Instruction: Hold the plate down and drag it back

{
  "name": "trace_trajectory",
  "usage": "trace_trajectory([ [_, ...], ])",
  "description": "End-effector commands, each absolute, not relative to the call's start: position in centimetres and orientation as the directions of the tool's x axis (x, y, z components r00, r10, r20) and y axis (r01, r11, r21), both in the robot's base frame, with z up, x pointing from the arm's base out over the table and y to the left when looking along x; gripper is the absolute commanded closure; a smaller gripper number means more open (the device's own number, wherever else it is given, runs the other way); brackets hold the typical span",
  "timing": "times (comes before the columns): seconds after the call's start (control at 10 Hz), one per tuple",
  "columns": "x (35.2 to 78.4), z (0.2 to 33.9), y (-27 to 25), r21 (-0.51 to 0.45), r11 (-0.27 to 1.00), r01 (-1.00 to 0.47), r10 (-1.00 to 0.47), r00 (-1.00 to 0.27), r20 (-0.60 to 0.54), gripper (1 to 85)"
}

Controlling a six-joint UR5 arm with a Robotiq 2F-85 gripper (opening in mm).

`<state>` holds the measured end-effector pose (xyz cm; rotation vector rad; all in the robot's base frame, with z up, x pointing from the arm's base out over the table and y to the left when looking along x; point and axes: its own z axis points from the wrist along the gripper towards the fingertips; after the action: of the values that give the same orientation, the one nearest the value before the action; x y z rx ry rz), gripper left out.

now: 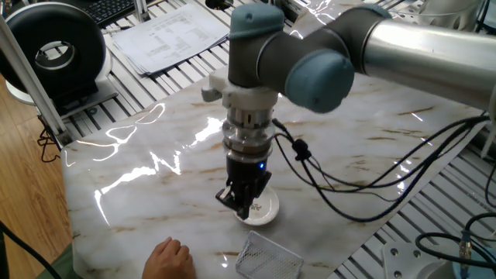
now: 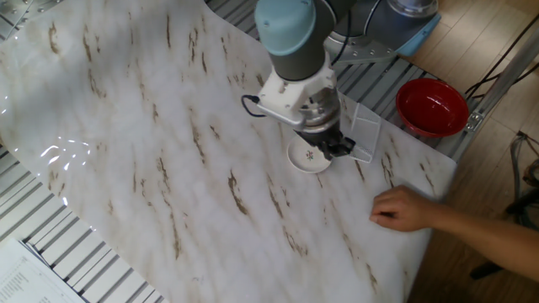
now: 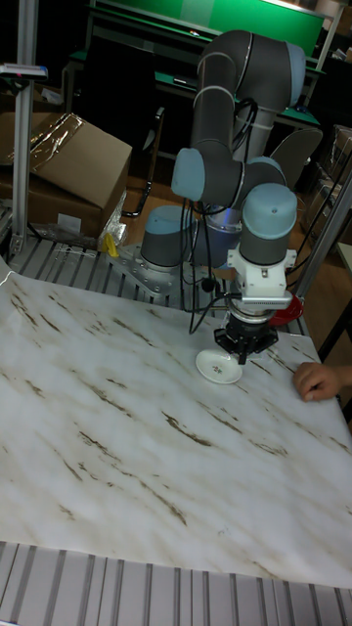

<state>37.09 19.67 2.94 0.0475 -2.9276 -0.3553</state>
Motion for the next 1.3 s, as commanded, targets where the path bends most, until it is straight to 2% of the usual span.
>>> trace_trajectory([
  [0.0,36.8,1.7,21.1,0.258,0.966,0.005,-0.038,-0.986,0.164,84.3],
  [0.4,36.5,1.1,20.7,0.244,0.969,-0.03,-0.069,-0.985,0.156,84.3],
  [0.6,36.5,0.4,19.1,0.216,0.974,-0.067,-0.1,-0.984,0.145,84.3],
  [0.8,36.5,0.1,17.5,0.148,0.982,-0.116,-0.137,-0.98,0.147,84.3],
  [1.2,35.4,0.8,16.6,0.13,0.985,-0.118,-0.139,-0.975,0.172,84.3],
])
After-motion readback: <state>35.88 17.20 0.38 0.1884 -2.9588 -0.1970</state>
